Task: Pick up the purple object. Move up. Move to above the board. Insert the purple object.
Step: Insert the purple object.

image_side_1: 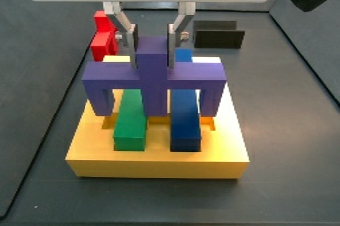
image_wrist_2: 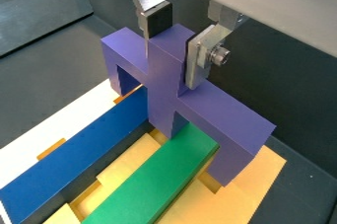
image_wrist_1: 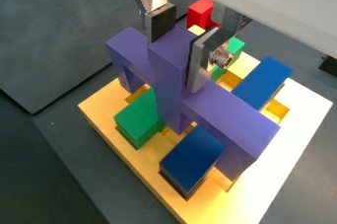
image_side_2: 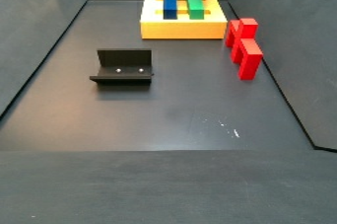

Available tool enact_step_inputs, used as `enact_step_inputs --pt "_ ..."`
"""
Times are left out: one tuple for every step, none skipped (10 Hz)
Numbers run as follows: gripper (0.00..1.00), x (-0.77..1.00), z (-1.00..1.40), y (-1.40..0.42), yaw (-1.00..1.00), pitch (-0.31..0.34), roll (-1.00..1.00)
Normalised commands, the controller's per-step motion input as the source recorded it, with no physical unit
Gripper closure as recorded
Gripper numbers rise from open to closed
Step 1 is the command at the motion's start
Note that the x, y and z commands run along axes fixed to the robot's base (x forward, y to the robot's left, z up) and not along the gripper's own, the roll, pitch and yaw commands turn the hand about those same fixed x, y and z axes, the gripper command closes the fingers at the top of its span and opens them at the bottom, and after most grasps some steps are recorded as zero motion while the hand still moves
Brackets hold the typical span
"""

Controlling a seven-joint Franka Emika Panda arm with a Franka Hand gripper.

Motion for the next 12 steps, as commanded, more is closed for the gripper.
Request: enact_step_inputs --pt "1.0 0.07 0.0 -0.05 0.03 0.004 0.01" --pt "1.0 0.11 0.0 -0.05 0.01 0.0 0.0" --pt "1.0 0.1 0.0 -0.01 0.0 0.0 0.0" --pt "1.0 0.11 0.0 -0.02 0.0 0.0 0.0" --pt "1.0 0.11 -0.02 -0.02 0.01 0.0 0.0" --pt "1.0 0.2 -0.12 -0.04 0.05 0.0 0.0" --pt "1.0 0.21 -0.09 -0.07 0.09 0.0 0.02" --pt "1.0 0.0 -0.21 -0.04 0.05 0.0 0.08" --pt "1.0 0.0 -0.22 -0.03 0.08 0.0 0.1" --pt "1.0 -0.02 -0.23 -0.01 0.07 0.0 0.13" --pt "1.0 -0.12 -0.03 0.0 0.01 0.0 0.1" --pt "1.0 -0.21 0.05 0.0 0.0 0.0 0.08"
